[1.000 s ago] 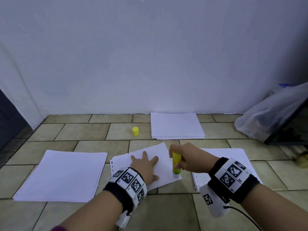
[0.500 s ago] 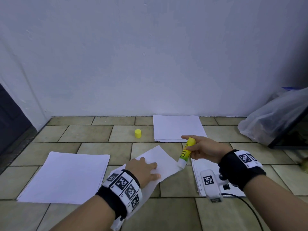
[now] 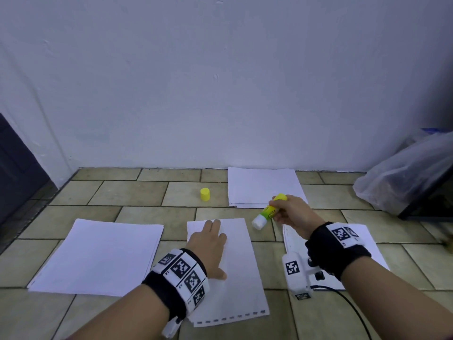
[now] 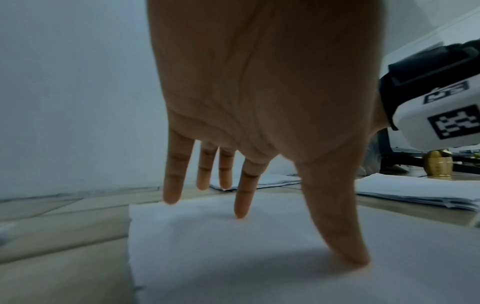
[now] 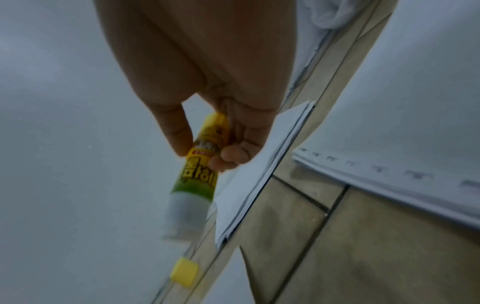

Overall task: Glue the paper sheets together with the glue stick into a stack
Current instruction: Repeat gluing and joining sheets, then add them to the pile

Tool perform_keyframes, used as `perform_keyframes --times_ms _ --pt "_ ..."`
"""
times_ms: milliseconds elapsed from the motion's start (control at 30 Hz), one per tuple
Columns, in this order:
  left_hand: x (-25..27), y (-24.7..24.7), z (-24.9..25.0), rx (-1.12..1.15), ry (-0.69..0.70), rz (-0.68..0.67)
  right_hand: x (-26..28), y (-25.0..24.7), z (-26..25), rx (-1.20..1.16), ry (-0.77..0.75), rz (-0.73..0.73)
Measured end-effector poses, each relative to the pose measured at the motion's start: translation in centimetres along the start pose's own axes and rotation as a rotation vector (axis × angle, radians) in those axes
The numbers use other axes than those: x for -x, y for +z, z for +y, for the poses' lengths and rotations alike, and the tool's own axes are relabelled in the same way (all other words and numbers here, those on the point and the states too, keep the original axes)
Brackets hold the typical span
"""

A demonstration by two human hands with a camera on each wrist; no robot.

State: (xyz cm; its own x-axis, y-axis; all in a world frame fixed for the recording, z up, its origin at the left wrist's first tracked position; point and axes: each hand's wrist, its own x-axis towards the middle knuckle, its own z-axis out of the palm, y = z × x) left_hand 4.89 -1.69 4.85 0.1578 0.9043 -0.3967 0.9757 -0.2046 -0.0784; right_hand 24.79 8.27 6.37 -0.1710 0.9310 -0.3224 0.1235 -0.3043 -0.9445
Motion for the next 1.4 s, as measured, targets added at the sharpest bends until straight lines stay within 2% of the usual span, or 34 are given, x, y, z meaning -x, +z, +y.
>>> perform_keyframes --times_ms 100,200,300,433,533,633,833,1233,1333,1400 --pt "-0.5 0.7 -0.2 0.142 -0.037 0.02 -0.5 1.5 0.0 0.062 -0.158 0.154" --pt "-0.7 0.7 -0.2 0.181 -0.106 0.043 -1.2 3.1 0.3 0.29 -0.246 0.174" --pt "-1.0 0.7 -0.4 0.163 -0.131 0.024 -1.7 4.8 0.4 0.586 -0.317 0.114" --pt "-1.2 1.1 -0.7 0.185 -0.122 0.013 -1.7 6.9 0.2 0.736 -0.418 0.038" --pt "-1.2 1.4 -1.0 0.201 -0.107 0.017 -1.8 7.8 -0.5 0.837 -0.423 -0.017" --pt "-1.1 1.4 -1.1 0.203 -0.105 0.02 -1.7 8.2 -1.5 1.057 -0.449 -0.094" --pt "-1.0 1.3 -1.1 0.192 -0.101 0.007 0.1 6.4 -3.0 1.369 -0.441 -0.312" --pt "-1.2 0.7 -1.3 0.125 -0.062 -0.032 5.3 1.7 -2.3 1.456 -0.263 -0.478" --pt "-1.0 0.6 -1.3 0.101 -0.058 -0.024 4.7 0.3 -1.6 1.265 -0.158 -0.447" --pt "-0.7 0.5 -1.4 0.091 -0.06 -0.022 3.9 -0.6 -1.0 0.921 -0.049 -0.402"
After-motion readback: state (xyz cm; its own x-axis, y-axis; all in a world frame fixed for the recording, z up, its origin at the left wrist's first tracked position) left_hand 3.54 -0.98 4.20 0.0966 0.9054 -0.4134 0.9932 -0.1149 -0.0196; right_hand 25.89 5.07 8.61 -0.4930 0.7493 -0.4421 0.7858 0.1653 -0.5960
